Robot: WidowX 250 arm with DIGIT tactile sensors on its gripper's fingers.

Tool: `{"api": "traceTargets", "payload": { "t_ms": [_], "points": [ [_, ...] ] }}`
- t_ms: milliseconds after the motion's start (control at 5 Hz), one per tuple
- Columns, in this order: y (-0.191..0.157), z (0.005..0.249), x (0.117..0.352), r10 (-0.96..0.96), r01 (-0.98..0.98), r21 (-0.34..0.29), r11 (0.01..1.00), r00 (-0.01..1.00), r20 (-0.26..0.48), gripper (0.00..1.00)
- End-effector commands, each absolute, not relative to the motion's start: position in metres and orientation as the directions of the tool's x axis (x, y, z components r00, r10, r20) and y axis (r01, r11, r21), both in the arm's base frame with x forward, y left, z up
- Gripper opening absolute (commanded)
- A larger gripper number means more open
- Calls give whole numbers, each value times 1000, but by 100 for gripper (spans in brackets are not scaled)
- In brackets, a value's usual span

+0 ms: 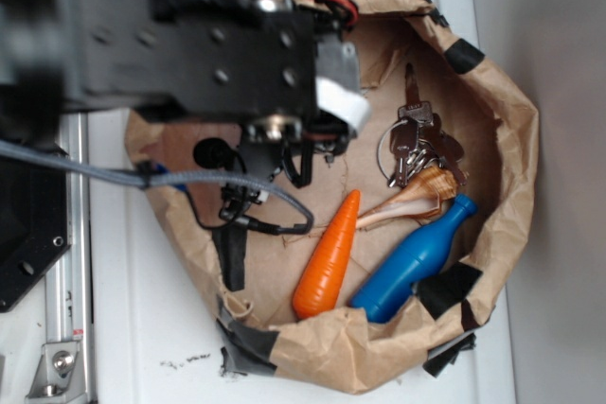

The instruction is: Grab the wood chip.

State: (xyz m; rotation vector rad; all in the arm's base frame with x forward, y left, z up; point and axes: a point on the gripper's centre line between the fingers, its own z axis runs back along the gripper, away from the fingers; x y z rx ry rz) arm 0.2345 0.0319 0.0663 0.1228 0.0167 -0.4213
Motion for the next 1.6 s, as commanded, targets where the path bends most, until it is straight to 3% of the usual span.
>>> {"api": "traceTargets", "payload": {
  "t_ms": [0, 600, 800, 1200, 1400],
  "points": [
    [49, 29, 237, -476, 478, 75, 875, 878, -40, 100],
    [50, -9, 243, -463, 463, 34, 885, 886, -14, 99],
    [51, -17, 249, -438, 438, 19, 899, 899, -4, 0],
    [51, -16, 249, -338, 336, 34, 941, 936, 98, 0],
    [53, 8, 245, -251, 247, 41, 968, 960, 124, 0]
  ]
}}
